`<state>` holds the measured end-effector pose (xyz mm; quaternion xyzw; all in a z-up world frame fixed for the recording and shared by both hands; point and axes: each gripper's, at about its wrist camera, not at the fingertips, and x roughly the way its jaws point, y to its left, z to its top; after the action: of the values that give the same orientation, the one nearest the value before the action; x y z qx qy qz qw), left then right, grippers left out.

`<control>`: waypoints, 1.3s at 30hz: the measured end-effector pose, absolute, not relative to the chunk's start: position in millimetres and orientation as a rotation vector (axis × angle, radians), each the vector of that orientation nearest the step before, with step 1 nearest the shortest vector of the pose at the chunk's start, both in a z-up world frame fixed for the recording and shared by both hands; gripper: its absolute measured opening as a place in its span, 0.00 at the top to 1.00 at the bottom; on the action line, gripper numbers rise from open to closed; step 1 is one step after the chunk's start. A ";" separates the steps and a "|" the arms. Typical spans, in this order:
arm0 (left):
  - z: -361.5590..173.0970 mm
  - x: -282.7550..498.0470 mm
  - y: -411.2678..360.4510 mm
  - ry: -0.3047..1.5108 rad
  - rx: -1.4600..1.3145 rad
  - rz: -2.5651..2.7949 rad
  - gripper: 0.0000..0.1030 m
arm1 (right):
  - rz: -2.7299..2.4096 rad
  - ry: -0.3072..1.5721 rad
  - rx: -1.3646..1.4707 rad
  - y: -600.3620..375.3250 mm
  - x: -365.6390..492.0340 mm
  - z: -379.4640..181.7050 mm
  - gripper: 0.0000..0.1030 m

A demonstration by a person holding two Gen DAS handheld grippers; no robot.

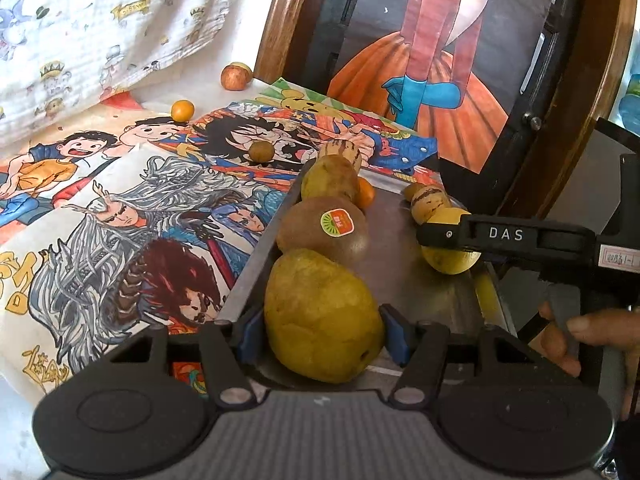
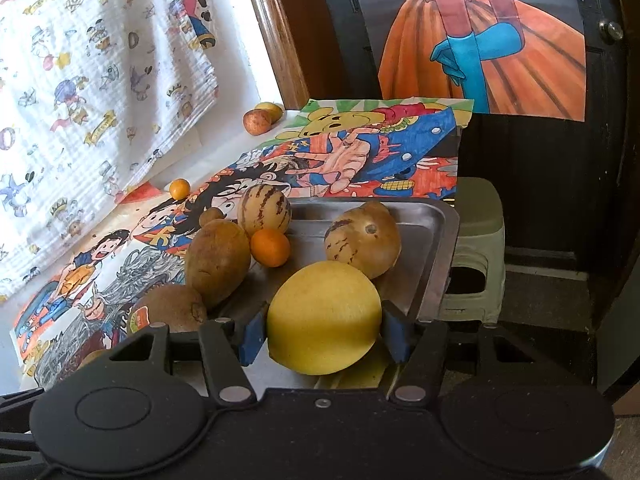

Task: Organize fruits
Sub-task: 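Lower and open left tool to set the pear on the tray while right tool releases the lemon, then withdraw both tools from the tray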

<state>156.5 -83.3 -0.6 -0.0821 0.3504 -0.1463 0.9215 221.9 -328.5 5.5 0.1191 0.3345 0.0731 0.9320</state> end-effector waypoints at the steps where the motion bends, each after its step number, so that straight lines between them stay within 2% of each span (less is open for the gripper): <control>1: 0.2 156.0 -82.8 0.718 -0.168 -0.299 0.37 | 0.150 0.685 0.250 -328.9 221.5 5.9 0.40; 7: 8.6 152.1 -76.9 0.694 -0.181 -0.298 0.31 | 0.161 0.676 0.256 -327.9 215.9 11.2 0.39; 12: 16.0 141.9 -69.4 0.680 -0.189 -0.296 0.23 | 0.166 0.658 0.271 -328.5 207.2 18.6 0.34; 16: 23.2 131.4 -61.1 0.659 -0.189 -0.288 0.17 | 0.172 0.645 0.270 -328.1 194.8 25.0 0.25; 18: 26.8 126.8 -56.4 0.650 -0.188 -0.283 0.10 | 0.176 0.642 0.259 -326.4 187.5 28.0 0.20; 23: 32.1 117.4 -48.9 0.646 -0.177 -0.268 0.01 | 0.182 0.644 0.270 -325.0 166.0 33.6 0.03; 39: 23.9 102.1 -22.8 0.772 -0.119 -0.081 0.01 | 0.278 0.779 0.150 -283.3 103.5 32.8 0.01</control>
<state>102.1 -22.8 23.9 -0.0582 0.3762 -0.0392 0.9239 103.5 -283.3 32.8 0.0727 0.3782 0.1349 0.9130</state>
